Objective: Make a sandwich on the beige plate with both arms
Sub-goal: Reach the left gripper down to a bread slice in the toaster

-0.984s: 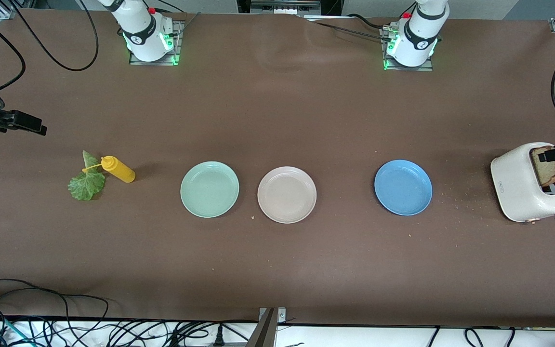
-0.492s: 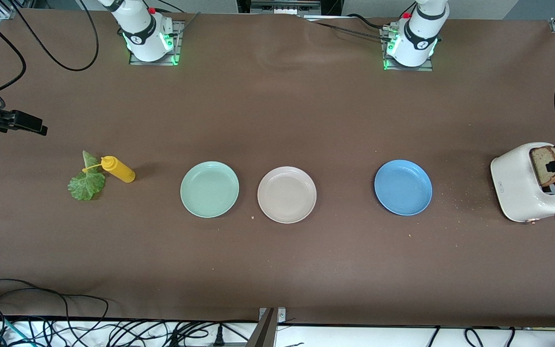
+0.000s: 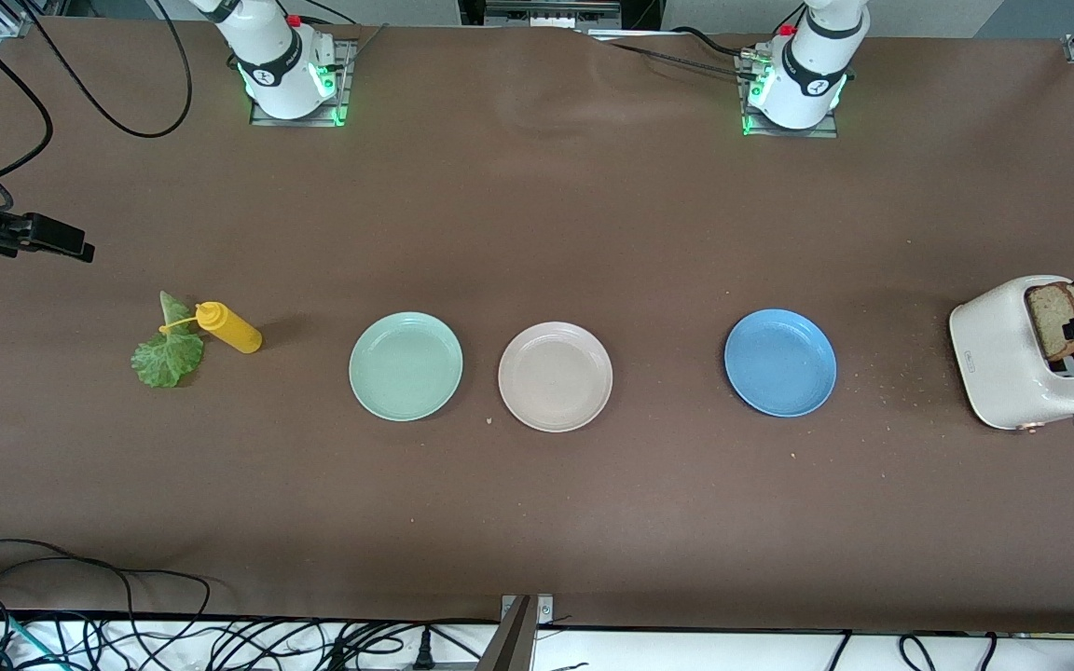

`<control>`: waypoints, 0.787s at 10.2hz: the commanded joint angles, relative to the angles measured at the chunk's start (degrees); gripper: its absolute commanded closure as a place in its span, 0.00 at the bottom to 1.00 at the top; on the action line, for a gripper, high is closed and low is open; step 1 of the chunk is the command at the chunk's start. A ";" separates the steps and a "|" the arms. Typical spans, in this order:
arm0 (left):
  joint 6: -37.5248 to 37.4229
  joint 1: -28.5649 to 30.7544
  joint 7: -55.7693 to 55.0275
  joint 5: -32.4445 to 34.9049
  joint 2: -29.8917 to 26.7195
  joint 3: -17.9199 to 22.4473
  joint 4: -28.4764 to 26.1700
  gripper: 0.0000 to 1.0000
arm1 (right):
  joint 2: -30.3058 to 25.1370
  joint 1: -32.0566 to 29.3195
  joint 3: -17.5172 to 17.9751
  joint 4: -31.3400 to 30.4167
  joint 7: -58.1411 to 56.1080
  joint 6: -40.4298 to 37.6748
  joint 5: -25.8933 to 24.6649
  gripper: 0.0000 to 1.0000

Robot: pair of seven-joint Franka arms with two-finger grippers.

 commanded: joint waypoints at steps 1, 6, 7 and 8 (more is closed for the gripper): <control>2.16 0.40 1.58 0.98 0.02 -0.79 -1.41 0.00 | -0.09 -0.38 0.17 0.13 0.04 0.07 0.96 0.00; 9.79 1.37 2.46 0.28 -2.35 -0.79 -9.74 0.00 | -0.09 -0.29 0.17 0.13 0.04 0.07 0.96 0.00; 11.64 1.89 2.46 0.10 -3.49 -0.79 -12.29 0.00 | -0.09 -0.21 0.26 0.13 0.13 0.07 0.96 0.00; 12.18 2.16 2.54 0.10 -4.20 -0.79 -13.53 0.00 | -0.09 -0.38 0.17 0.13 -0.13 -0.02 0.96 0.00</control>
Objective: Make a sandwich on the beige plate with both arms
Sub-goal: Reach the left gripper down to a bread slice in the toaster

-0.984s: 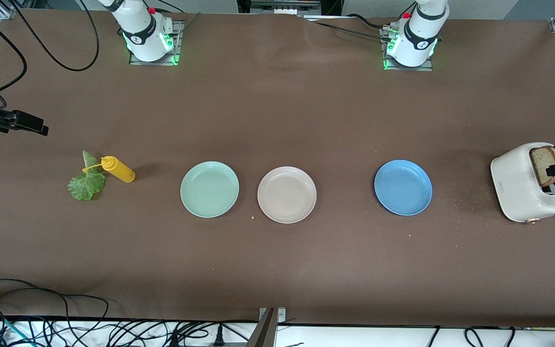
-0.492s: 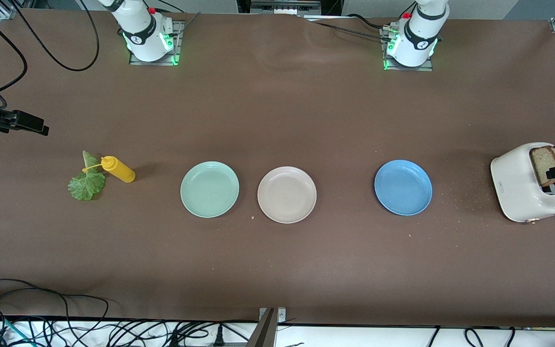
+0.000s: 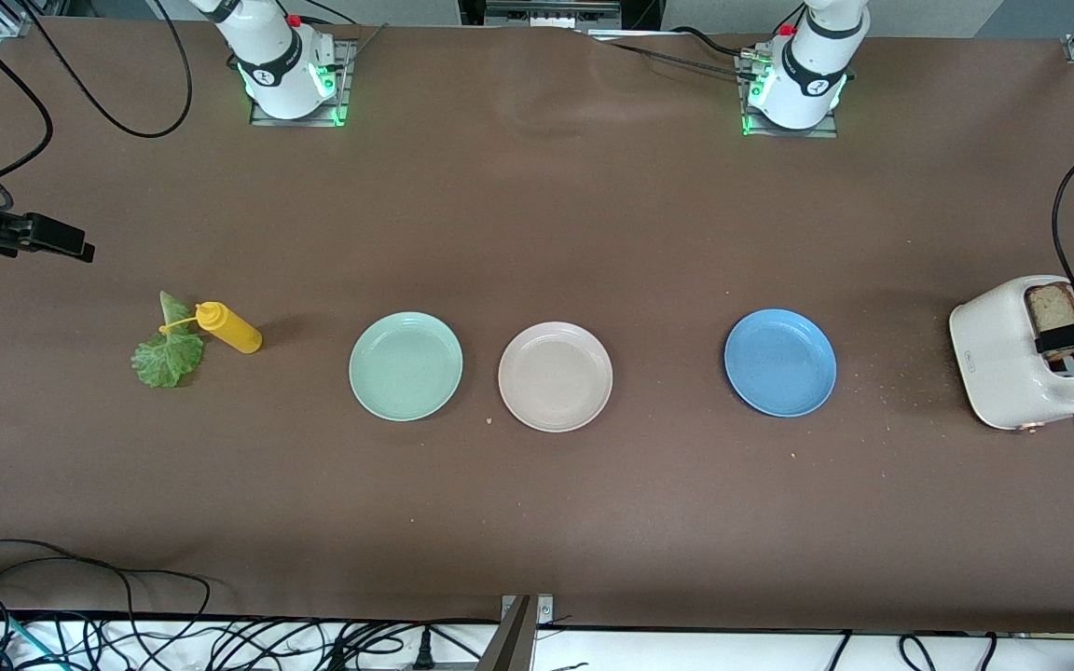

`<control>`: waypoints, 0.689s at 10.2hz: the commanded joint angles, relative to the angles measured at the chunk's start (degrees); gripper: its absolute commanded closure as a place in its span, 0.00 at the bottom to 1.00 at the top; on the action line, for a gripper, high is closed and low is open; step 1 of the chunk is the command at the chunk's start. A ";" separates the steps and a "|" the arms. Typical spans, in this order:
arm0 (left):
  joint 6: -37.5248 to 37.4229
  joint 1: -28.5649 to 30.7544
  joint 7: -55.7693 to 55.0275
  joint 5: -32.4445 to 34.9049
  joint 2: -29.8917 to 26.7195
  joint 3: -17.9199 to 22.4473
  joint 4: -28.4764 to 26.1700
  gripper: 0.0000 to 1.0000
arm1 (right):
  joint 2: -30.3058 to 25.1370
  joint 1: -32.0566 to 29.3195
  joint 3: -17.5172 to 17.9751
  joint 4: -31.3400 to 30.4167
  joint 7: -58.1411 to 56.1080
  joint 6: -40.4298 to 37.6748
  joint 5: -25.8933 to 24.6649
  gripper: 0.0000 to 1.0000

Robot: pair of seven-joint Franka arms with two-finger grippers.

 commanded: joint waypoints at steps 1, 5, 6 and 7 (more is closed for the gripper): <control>2.17 1.34 1.46 0.10 -4.31 -0.55 -5.84 0.00 | -0.09 -0.63 0.09 0.13 -0.66 -0.02 0.94 0.00; 6.89 2.92 2.60 0.02 -6.59 -0.46 -12.41 0.03 | -0.09 -0.55 0.09 0.04 -0.66 -0.28 0.94 0.00; 8.49 3.01 2.60 0.02 -7.73 -0.29 -14.70 0.07 | -0.09 -0.64 0.09 0.04 -0.66 -0.37 0.94 0.00; 8.59 3.10 2.60 0.02 -8.35 0.06 -15.51 0.16 | -0.09 -0.55 0.09 0.04 -0.66 -0.37 0.94 0.00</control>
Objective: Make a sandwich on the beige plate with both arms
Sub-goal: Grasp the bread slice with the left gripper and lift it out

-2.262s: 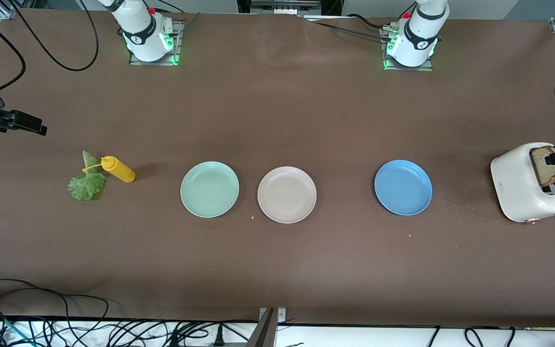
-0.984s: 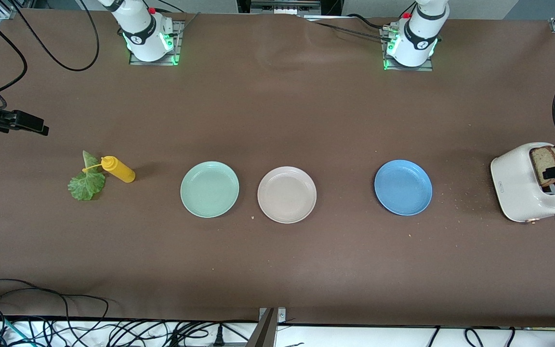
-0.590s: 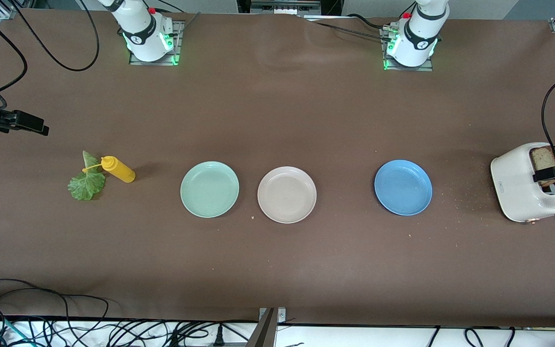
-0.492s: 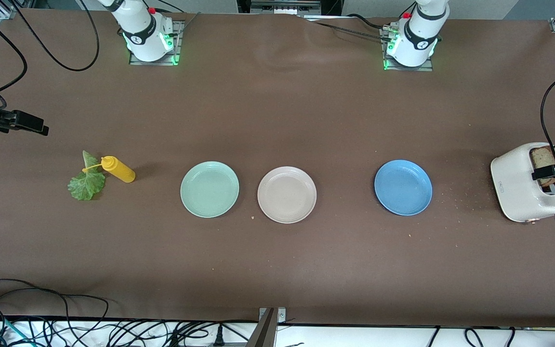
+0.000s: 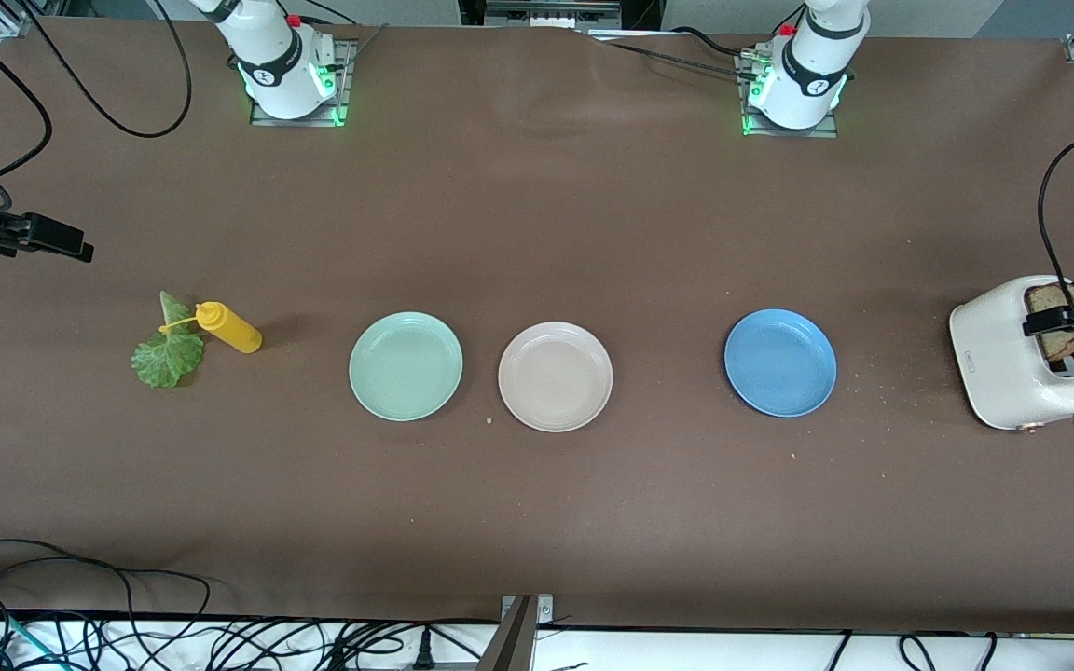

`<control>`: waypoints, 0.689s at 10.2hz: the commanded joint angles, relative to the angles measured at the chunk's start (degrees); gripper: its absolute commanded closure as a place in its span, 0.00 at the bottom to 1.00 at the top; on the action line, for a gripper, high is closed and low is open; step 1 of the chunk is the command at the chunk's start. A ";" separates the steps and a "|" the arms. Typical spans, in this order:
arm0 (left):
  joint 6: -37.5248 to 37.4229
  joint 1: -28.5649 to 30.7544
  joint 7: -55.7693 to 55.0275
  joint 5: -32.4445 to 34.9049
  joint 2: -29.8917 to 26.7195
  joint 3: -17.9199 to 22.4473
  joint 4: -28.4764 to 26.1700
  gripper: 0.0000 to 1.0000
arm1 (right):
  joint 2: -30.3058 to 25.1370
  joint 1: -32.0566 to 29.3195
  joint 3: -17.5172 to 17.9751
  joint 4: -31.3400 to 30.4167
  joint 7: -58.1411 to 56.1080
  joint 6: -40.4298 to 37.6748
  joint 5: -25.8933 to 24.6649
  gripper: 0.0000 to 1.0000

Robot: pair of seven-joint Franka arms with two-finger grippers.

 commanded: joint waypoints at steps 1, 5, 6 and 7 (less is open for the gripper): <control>1.75 0.79 1.40 0.02 -4.30 0.20 -4.99 0.33 | -0.11 -0.36 0.15 -0.05 -0.40 -0.52 0.94 0.00; 1.13 0.88 9.91 0.28 -5.53 2.13 -4.99 0.90 | -0.11 -0.79 -0.20 0.04 -0.75 -0.44 0.94 0.00; 1.04 0.88 10.28 0.46 -5.97 2.48 -4.99 0.96 | -0.11 -1.23 -0.20 0.04 -0.75 -0.35 0.94 0.00; 0.70 0.88 10.02 0.46 -6.07 2.48 -4.99 1.00 | -0.11 -1.15 -0.20 0.04 -0.83 -0.35 0.94 0.00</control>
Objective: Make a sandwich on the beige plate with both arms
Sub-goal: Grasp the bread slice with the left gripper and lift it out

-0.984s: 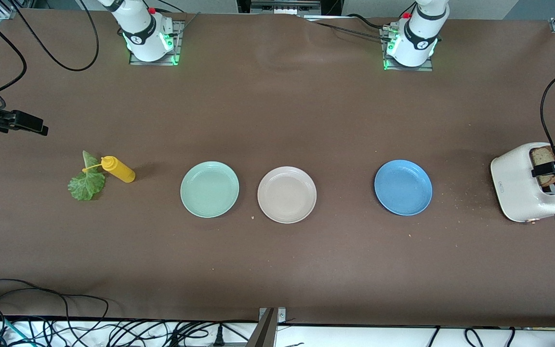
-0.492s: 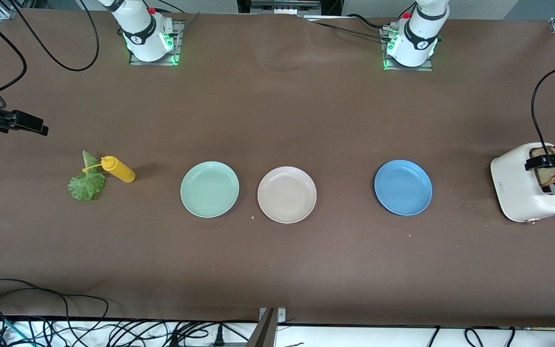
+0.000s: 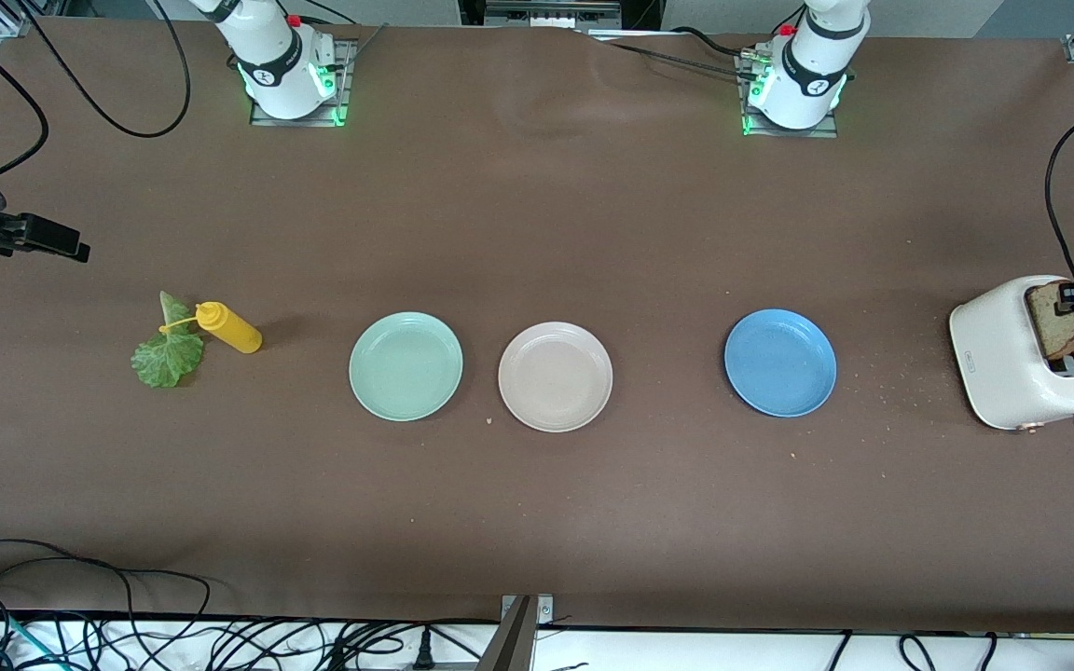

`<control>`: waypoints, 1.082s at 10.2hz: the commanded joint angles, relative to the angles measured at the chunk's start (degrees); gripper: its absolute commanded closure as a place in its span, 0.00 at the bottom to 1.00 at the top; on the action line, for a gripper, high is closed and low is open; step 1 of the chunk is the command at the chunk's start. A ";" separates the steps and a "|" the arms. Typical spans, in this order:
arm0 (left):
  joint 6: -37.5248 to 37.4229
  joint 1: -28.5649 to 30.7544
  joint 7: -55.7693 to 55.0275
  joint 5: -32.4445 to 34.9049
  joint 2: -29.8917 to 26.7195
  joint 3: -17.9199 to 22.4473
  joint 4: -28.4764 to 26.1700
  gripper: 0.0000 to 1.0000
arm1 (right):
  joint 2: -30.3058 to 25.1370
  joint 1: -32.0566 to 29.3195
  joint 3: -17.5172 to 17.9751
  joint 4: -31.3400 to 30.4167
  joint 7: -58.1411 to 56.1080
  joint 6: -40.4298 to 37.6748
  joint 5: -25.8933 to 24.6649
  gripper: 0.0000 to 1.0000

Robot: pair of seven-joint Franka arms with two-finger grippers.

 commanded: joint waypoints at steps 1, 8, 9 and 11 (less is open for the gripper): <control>-0.56 -0.21 1.26 0.46 -2.27 0.44 -1.61 1.00 | -0.14 -0.58 0.07 0.04 -0.74 -0.40 0.94 0.00; -15.30 -5.83 1.08 -5.03 -7.28 0.09 6.37 1.00 | -0.14 -0.41 0.24 0.04 -0.74 -0.40 0.94 0.00; -16.81 -6.80 0.82 -10.21 -7.28 -0.17 7.26 1.00 | -0.14 -0.41 0.24 -0.05 -0.74 -0.40 0.94 0.00; -17.26 -10.48 0.29 -17.52 -6.50 -0.26 6.39 1.00 | -0.05 -0.67 0.24 0.04 -0.74 0.21 1.03 0.00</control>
